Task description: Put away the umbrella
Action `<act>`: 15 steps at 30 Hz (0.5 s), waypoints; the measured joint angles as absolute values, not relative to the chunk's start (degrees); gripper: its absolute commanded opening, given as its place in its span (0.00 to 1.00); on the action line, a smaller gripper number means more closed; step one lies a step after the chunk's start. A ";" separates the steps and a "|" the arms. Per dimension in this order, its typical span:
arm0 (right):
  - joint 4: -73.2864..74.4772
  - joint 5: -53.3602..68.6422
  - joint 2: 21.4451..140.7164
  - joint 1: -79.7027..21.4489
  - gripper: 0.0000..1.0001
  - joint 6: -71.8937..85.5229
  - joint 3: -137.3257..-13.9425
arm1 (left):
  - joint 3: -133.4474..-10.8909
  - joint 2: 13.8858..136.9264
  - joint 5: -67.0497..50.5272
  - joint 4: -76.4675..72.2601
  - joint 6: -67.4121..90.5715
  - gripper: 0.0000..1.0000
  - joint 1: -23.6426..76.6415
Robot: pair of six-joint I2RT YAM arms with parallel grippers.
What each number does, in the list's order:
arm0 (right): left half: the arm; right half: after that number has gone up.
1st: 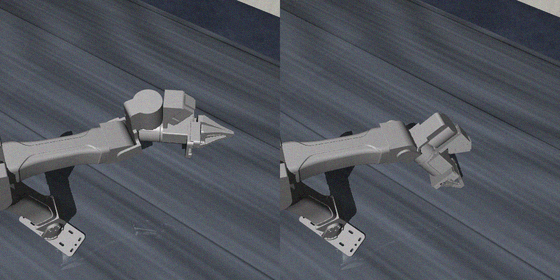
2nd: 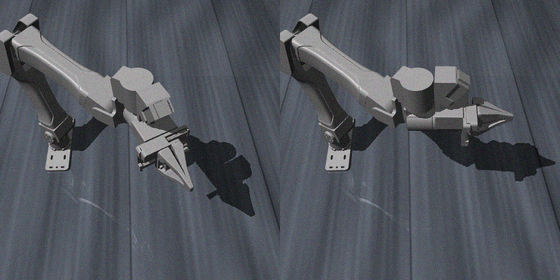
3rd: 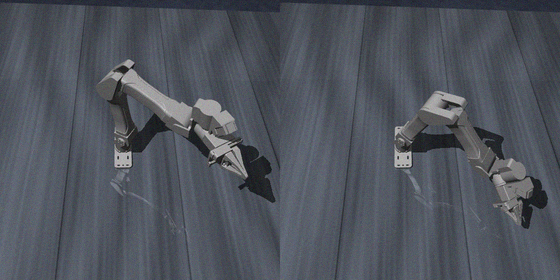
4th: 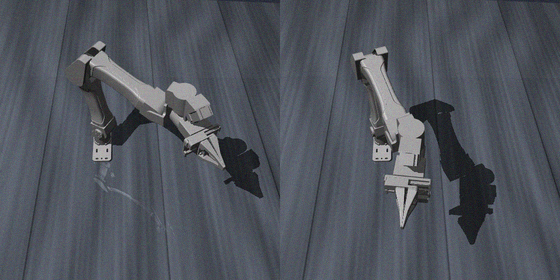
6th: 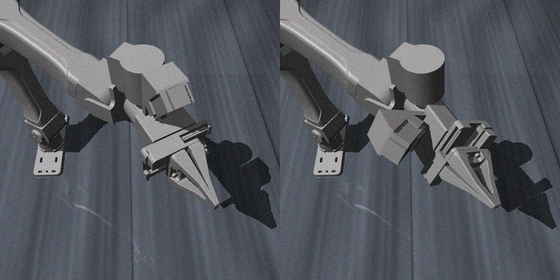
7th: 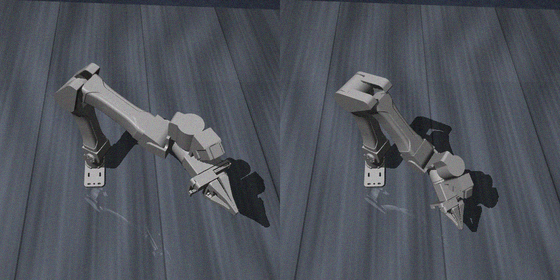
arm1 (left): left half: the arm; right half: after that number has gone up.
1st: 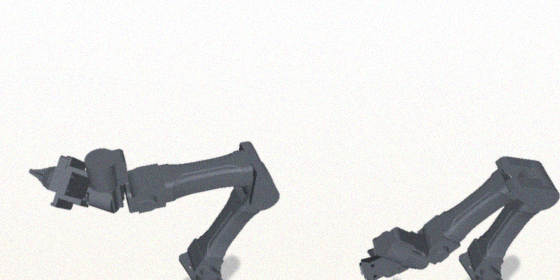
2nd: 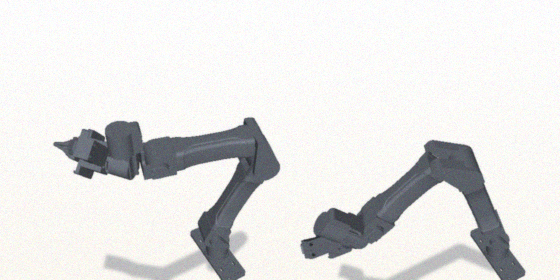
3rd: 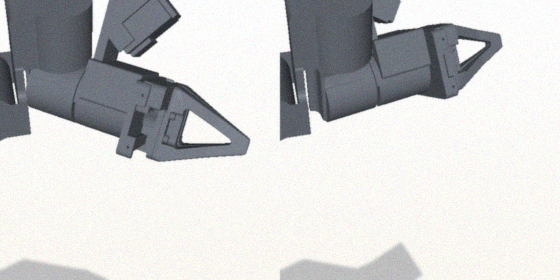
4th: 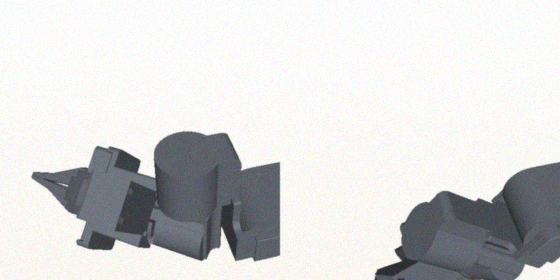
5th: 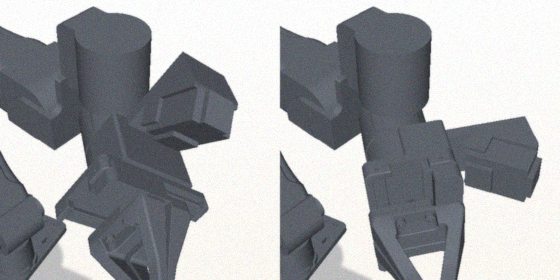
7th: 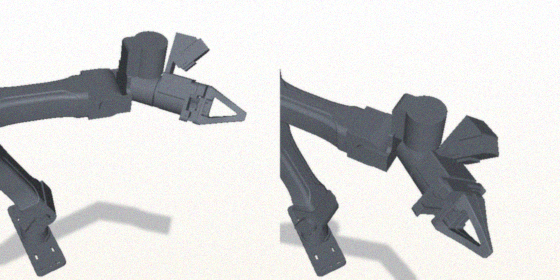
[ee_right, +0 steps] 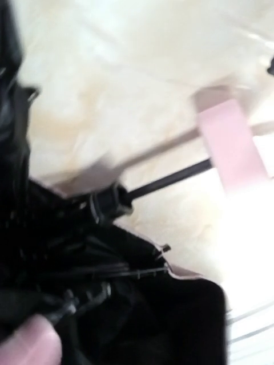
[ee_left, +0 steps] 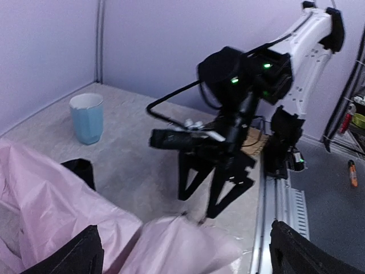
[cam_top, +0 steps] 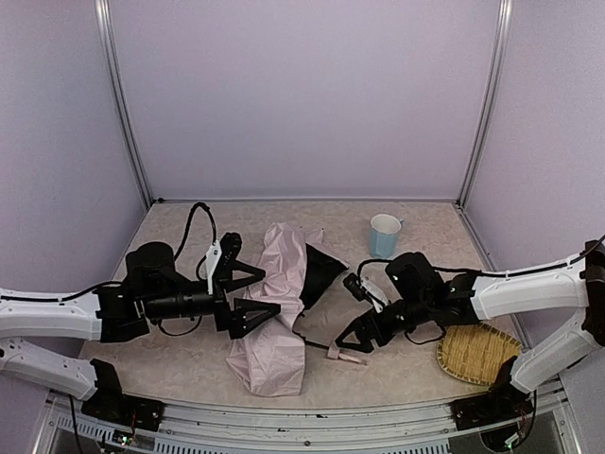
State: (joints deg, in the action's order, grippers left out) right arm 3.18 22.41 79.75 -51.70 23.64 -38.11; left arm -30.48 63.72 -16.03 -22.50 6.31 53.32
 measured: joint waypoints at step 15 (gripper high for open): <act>3.86 19.64 88.88 -55.86 0.57 39.11 -38.24 | -23.20 52.77 6.24 -10.35 22.98 0.57 36.99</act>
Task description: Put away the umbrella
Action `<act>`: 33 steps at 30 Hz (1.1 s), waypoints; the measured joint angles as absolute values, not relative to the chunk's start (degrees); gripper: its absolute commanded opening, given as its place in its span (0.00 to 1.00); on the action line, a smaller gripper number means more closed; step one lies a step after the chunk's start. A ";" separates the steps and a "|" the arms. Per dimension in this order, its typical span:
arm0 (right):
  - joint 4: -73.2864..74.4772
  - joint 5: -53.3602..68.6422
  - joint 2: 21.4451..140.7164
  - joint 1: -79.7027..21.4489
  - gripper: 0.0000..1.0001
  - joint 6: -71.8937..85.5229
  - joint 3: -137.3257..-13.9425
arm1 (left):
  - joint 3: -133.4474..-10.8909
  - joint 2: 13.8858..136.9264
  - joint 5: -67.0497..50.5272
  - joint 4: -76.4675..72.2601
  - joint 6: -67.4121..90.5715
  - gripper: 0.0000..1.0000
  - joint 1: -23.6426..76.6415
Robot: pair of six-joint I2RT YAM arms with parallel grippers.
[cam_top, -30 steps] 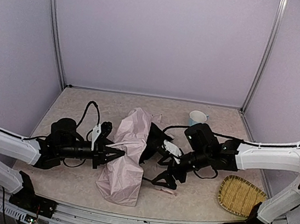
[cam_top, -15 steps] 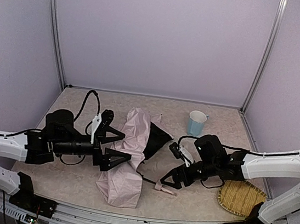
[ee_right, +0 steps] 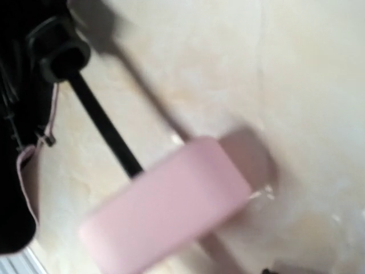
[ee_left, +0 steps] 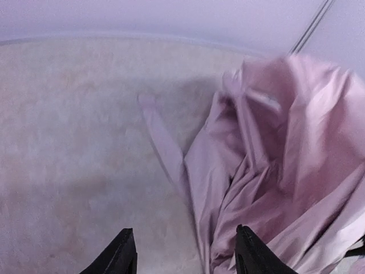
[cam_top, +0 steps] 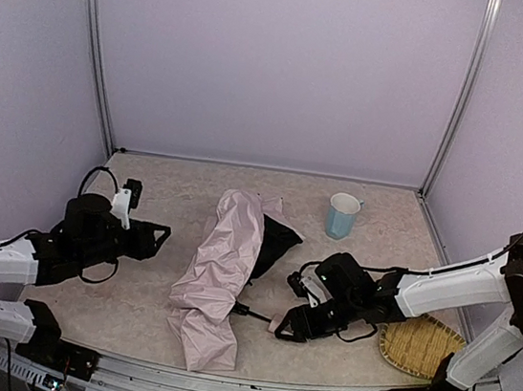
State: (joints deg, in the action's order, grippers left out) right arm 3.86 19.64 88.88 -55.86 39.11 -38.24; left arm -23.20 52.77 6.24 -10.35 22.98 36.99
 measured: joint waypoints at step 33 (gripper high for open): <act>8.58 13.43 87.59 -57.60 0.74 29.45 -45.23 | -33.47 93.08 5.02 -16.93 30.15 0.60 57.52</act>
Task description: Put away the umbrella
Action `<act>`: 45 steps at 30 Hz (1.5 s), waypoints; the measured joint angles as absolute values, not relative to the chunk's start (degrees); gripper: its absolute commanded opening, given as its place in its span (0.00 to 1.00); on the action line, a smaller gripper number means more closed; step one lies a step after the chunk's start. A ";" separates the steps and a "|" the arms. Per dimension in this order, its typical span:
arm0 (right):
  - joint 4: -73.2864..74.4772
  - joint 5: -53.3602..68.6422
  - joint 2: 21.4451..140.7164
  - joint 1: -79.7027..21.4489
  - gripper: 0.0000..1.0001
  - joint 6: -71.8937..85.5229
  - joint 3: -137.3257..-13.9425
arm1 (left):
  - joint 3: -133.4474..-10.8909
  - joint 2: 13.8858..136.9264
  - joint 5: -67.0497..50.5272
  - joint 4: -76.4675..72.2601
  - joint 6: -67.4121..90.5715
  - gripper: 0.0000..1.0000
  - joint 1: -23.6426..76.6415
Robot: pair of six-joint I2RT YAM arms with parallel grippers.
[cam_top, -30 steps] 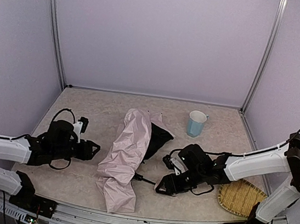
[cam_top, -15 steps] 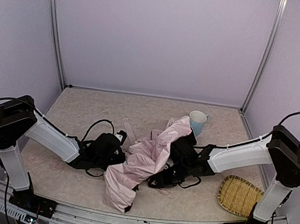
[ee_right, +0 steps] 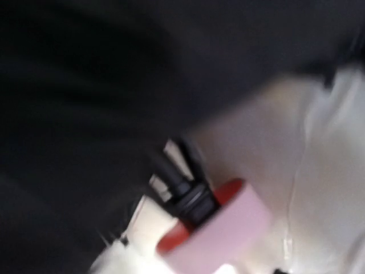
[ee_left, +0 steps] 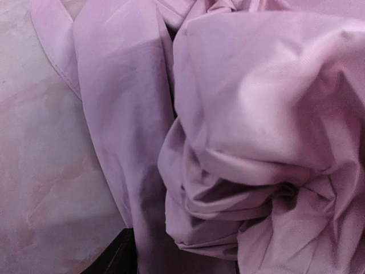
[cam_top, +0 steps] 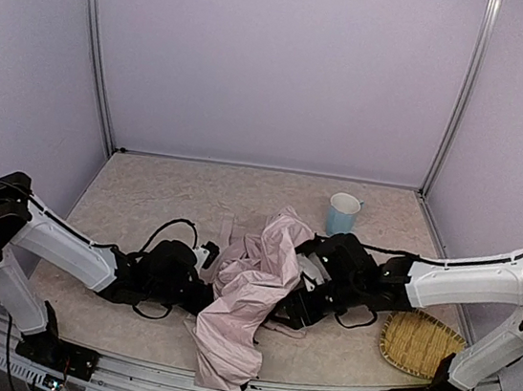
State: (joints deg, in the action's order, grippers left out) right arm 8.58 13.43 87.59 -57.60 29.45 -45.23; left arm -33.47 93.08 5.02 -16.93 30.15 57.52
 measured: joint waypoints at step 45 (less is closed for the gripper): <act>-6.33 30.06 119.66 -46.37 0.64 15.27 -69.14 | -26.98 64.62 11.11 -23.46 0.21 0.99 78.52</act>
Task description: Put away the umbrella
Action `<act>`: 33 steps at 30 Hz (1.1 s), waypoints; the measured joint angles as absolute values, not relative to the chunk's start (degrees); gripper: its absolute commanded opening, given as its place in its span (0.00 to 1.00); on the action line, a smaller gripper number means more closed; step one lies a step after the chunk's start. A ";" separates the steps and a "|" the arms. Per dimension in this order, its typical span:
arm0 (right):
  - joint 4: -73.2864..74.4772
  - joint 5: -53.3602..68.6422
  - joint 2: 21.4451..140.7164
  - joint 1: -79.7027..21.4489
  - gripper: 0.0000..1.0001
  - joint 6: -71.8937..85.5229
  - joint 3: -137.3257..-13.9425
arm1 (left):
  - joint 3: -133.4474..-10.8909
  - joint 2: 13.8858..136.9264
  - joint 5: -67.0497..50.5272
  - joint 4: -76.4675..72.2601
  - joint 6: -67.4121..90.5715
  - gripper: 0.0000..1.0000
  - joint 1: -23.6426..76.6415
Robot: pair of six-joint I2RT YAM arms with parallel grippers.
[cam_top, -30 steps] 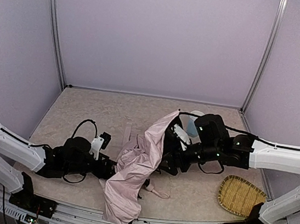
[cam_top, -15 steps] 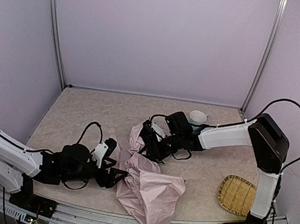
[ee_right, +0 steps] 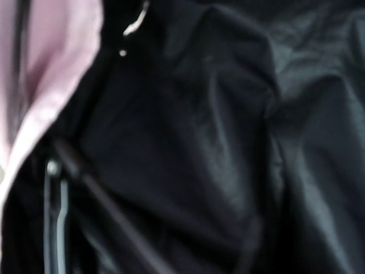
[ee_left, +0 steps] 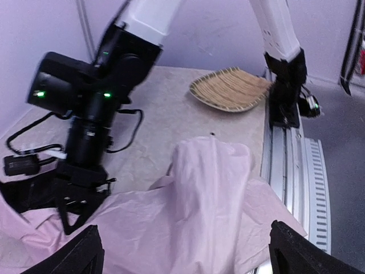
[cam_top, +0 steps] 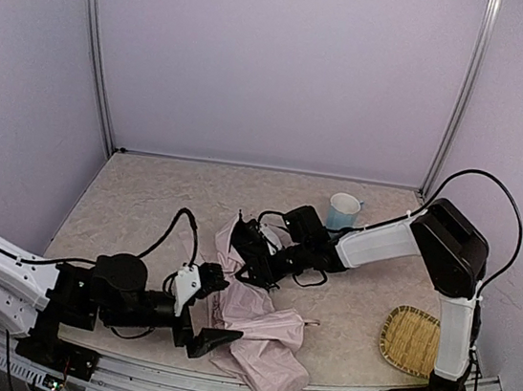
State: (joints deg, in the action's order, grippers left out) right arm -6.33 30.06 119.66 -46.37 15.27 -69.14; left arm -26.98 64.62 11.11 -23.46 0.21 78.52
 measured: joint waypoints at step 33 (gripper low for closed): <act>-16.56 34.92 113.54 -47.16 0.73 20.91 -56.62 | -34.59 85.82 3.73 -33.43 -0.99 0.00 64.27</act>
